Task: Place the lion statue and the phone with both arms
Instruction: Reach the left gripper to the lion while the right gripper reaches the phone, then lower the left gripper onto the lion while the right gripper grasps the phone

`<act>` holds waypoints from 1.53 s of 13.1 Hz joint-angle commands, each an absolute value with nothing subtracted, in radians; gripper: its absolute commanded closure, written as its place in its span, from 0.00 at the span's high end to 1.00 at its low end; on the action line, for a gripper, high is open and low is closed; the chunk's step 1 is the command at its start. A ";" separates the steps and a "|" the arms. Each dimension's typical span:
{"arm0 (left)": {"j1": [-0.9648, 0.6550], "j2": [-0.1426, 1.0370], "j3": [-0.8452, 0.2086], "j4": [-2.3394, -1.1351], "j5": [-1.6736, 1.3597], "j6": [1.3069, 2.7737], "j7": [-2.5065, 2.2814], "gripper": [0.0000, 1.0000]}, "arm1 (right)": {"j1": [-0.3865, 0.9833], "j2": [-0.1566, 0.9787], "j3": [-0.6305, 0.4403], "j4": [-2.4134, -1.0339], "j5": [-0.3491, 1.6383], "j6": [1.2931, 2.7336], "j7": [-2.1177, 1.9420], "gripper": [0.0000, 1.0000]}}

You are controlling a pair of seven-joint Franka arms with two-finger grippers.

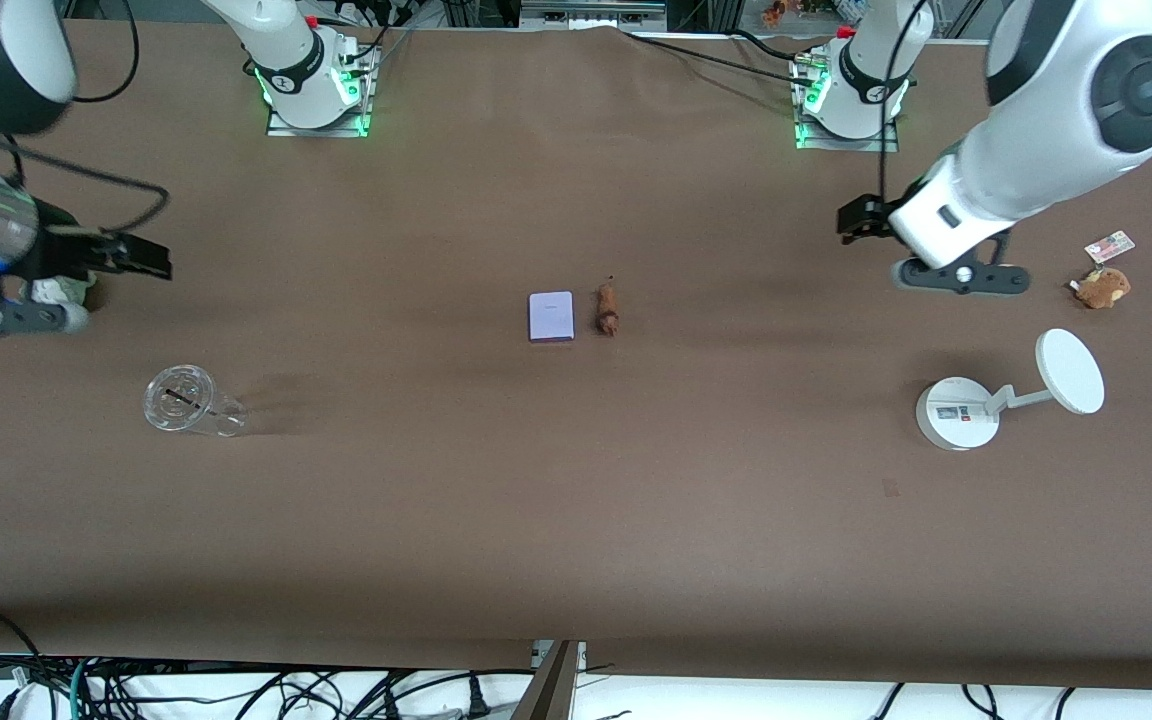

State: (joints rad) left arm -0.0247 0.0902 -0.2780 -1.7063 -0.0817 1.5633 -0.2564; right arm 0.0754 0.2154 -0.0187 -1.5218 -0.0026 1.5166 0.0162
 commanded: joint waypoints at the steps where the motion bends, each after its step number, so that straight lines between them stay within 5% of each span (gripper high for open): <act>1: -0.021 0.152 -0.359 -1.732 -0.103 1.665 -0.384 1.00 | 0.090 0.271 -0.020 -1.499 0.051 1.543 0.025 1.00; 4: -0.046 0.256 -0.484 -1.795 -0.089 1.897 -0.585 1.00 | 0.124 0.322 -0.020 -1.499 0.051 1.600 0.029 1.00; 9: -0.262 0.497 -0.485 -1.796 0.049 2.185 -0.813 1.00 | 0.222 0.396 -0.020 -1.500 0.052 1.733 0.184 1.00; 18: -0.344 0.672 -0.479 -1.790 0.232 2.396 -0.942 1.00 | 0.399 0.512 -0.020 -1.512 0.055 1.891 0.369 1.00; 20: -0.345 0.678 -0.479 -1.790 0.233 2.396 -0.942 0.61 | 0.425 0.534 -0.020 -1.513 0.055 1.905 0.388 1.00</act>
State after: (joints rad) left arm -0.3302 0.6591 -0.4864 -1.8141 0.2004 2.3918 -0.9188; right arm 0.4035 0.5157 -0.0130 -1.5199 0.0424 1.8908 0.3629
